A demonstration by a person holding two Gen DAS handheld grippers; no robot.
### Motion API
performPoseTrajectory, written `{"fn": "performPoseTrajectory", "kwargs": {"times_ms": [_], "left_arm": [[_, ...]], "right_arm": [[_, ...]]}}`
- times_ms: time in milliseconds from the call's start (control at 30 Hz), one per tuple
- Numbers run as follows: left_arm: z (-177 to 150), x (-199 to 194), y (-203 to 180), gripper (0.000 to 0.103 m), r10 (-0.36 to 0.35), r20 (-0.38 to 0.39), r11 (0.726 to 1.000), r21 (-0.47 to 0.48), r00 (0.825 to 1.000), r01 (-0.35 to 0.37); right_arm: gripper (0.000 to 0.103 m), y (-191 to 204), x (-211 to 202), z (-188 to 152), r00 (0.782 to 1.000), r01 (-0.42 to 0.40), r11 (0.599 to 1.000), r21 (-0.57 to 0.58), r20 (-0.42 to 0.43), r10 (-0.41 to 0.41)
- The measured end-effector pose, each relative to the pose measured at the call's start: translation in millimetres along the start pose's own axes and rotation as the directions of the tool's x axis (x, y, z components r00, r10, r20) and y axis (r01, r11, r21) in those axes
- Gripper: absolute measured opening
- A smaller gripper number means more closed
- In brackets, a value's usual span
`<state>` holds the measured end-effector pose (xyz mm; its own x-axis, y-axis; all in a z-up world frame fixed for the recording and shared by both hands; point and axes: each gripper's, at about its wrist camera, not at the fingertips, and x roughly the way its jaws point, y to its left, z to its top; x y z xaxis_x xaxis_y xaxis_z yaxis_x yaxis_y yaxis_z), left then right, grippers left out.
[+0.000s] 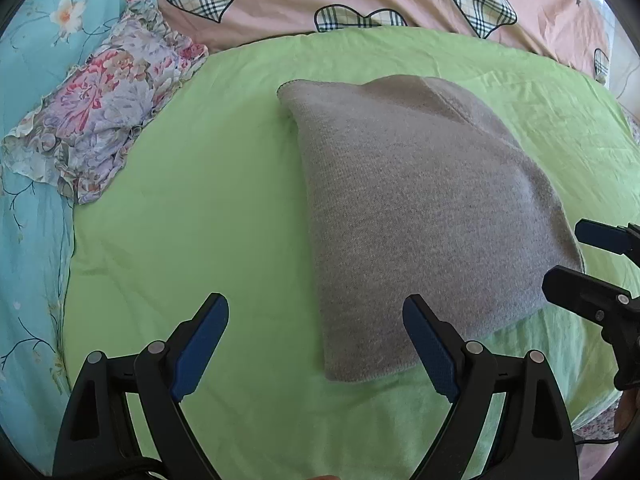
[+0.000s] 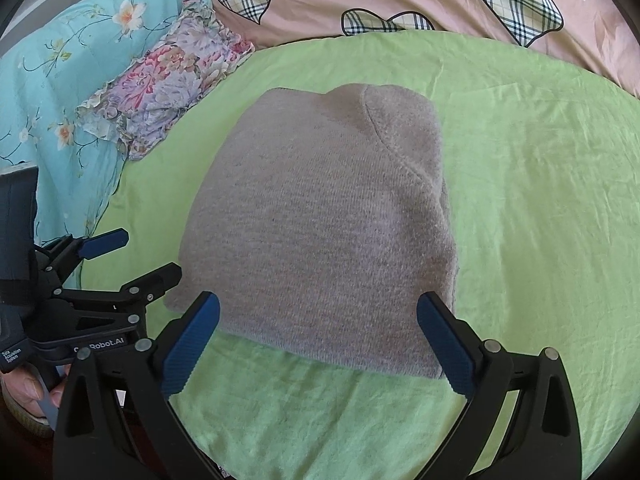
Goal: Fold small clothes
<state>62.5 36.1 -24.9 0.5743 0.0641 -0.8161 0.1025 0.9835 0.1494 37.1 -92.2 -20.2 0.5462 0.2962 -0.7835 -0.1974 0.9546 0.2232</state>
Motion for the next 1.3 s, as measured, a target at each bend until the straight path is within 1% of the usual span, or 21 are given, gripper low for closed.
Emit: {"fn": "performPoseTrajectory", "kwargs": {"times_ms": [433, 1300], "left_arm": [[0.7, 7.5, -3.0, 0.090, -0.006, -0.023, 1.000, -0.003, 1.000, 0.006], [1.9, 4.3, -5.4, 0.090, -0.012, -0.012, 1.000, -0.001, 1.000, 0.012]], "right_arm": [[0.099, -4.6, 7.5, 2.5, 1.000, 0.004, 1.000, 0.013, -0.023, -0.003], [0.099, -8.9, 7.7, 5.5, 1.000, 0.003, 1.000, 0.012, -0.025, -0.002]]}}
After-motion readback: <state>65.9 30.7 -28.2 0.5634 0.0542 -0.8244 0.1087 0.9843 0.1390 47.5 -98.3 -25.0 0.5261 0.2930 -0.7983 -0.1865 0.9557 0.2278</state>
